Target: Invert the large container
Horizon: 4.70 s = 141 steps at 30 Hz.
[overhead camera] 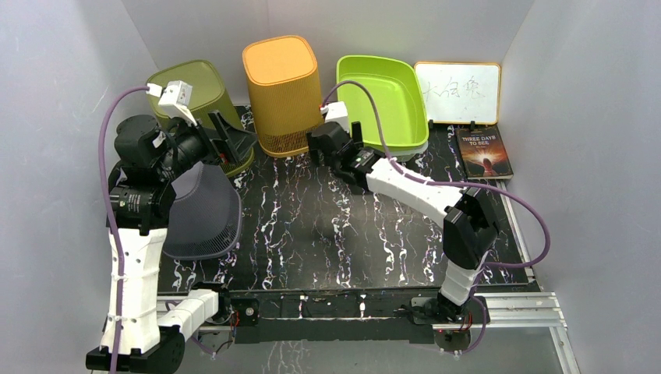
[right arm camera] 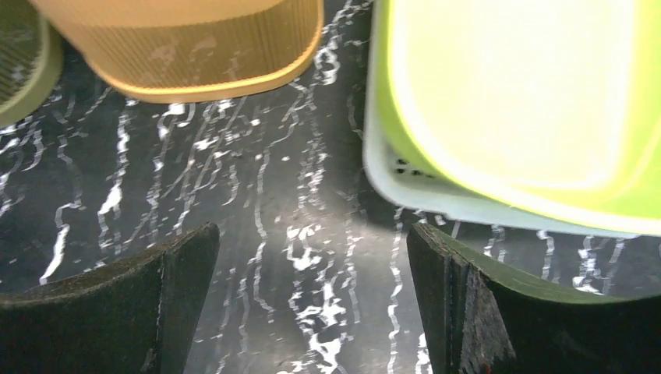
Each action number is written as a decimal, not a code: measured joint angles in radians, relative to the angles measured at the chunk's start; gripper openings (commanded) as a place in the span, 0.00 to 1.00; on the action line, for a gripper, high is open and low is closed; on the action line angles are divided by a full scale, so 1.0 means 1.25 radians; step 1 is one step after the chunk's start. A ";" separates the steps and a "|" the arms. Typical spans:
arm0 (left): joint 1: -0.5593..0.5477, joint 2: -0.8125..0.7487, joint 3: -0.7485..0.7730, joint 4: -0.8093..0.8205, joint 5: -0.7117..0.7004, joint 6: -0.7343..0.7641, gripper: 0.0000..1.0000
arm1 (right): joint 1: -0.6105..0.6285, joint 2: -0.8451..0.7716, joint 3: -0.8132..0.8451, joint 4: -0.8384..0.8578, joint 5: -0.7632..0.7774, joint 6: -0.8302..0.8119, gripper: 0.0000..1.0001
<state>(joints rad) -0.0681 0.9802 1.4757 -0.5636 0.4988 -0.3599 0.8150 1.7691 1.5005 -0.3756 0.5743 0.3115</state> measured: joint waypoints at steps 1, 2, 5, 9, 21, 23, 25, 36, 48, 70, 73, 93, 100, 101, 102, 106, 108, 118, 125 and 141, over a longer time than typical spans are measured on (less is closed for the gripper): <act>0.000 0.002 -0.006 0.001 0.001 -0.001 0.98 | -0.011 0.000 0.006 -0.010 0.001 -0.007 0.93; 0.000 0.005 -0.012 0.001 0.001 -0.001 0.98 | -0.026 0.002 0.017 -0.022 -0.001 -0.017 0.94; 0.000 0.016 -0.017 0.000 0.001 -0.002 0.98 | -0.068 0.017 0.070 -0.049 -0.014 -0.037 0.98; 0.000 0.016 -0.021 0.002 0.003 -0.001 0.98 | -0.103 0.048 0.133 -0.061 -0.018 -0.059 0.98; 0.000 0.007 -0.054 -0.002 0.002 0.001 0.98 | -0.150 0.096 0.148 -0.052 -0.083 -0.103 0.50; 0.000 0.004 -0.060 -0.002 0.002 0.002 0.98 | -0.161 0.103 0.148 -0.048 -0.085 -0.105 0.51; 0.000 -0.002 -0.070 -0.002 0.002 0.002 0.98 | -0.174 0.110 0.148 -0.040 -0.094 -0.106 0.53; 0.000 -0.021 -0.113 -0.004 0.002 0.003 0.98 | -0.195 0.130 0.110 0.021 -0.153 -0.149 0.00; 0.000 -0.038 -0.121 -0.011 -0.007 0.004 0.98 | -0.209 0.125 0.110 0.066 -0.196 -0.179 0.00; 0.000 -0.043 0.074 -0.078 -0.101 0.021 0.98 | -0.081 -0.366 -0.059 0.040 -0.484 0.014 0.00; 0.000 -0.043 0.088 -0.078 -0.102 0.015 0.99 | 0.001 -0.375 -0.144 0.066 -0.493 0.045 0.00; 0.000 -0.049 0.091 -0.077 -0.102 -0.015 0.98 | 0.118 -0.470 -0.657 0.877 -0.681 0.514 0.00; 0.000 -0.049 0.090 -0.078 -0.100 -0.015 0.98 | 0.120 -0.479 -0.808 0.982 -0.568 0.610 0.00; 0.000 -0.050 0.089 -0.078 -0.100 -0.015 0.98 | 0.120 -0.485 -0.823 0.996 -0.551 0.618 0.00; 0.000 -0.051 0.087 -0.077 -0.100 -0.015 0.98 | 0.120 -0.493 -0.839 1.010 -0.533 0.628 0.00; 0.000 -0.056 0.074 -0.078 -0.100 -0.015 0.98 | 0.120 -0.543 -0.935 1.059 -0.462 0.679 0.00; 0.000 -0.058 0.072 -0.077 -0.099 -0.015 0.98 | 0.120 -0.582 -0.987 1.063 -0.425 0.710 0.00; 0.000 -0.070 0.026 -0.069 -0.094 -0.018 0.98 | 0.120 -0.611 -1.025 0.978 -0.302 0.767 0.00; 0.000 -0.070 -0.009 -0.056 -0.086 -0.027 0.98 | 0.118 -0.487 -1.002 0.936 -0.269 0.846 0.00; 0.000 -0.069 -0.040 -0.054 -0.086 -0.026 0.98 | 0.147 -0.228 -0.951 0.700 -0.332 0.873 0.08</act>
<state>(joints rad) -0.0681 0.8940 1.4258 -0.6315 0.3916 -0.3920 0.9993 1.4837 0.3122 0.4995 0.1596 1.4021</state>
